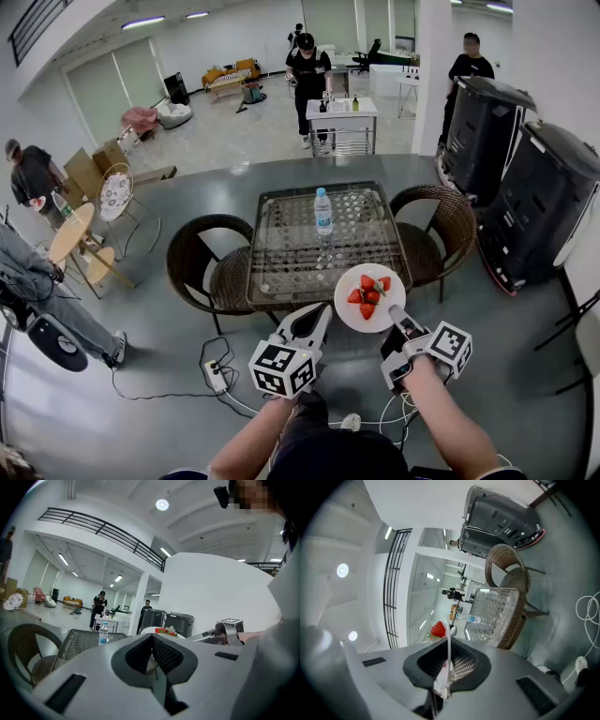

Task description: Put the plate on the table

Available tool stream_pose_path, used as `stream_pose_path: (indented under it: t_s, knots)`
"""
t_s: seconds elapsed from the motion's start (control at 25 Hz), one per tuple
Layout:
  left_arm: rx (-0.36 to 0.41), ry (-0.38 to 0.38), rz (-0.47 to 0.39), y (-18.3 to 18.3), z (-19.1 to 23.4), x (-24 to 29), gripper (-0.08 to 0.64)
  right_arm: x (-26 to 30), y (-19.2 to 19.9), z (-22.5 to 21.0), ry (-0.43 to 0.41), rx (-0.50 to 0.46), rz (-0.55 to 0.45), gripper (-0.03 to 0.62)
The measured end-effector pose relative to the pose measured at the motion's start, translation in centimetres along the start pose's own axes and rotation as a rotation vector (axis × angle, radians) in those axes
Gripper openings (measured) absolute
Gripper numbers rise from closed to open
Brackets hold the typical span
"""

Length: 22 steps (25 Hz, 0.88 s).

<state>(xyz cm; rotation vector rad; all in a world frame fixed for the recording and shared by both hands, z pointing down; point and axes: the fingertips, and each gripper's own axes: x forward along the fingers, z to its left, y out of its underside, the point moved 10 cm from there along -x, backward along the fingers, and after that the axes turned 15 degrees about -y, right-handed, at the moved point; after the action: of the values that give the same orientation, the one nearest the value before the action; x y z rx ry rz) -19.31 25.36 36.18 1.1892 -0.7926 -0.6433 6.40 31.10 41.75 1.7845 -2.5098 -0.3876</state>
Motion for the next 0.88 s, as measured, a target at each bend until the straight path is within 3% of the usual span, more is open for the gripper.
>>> stream_pose_path:
  t_s: [0.88]
  knots:
    - [-0.002,0.002,0.009,0.06,-0.58,0.78,0.008,-0.2,-0.69,-0.45,0.0,0.015,-0.007,0.015]
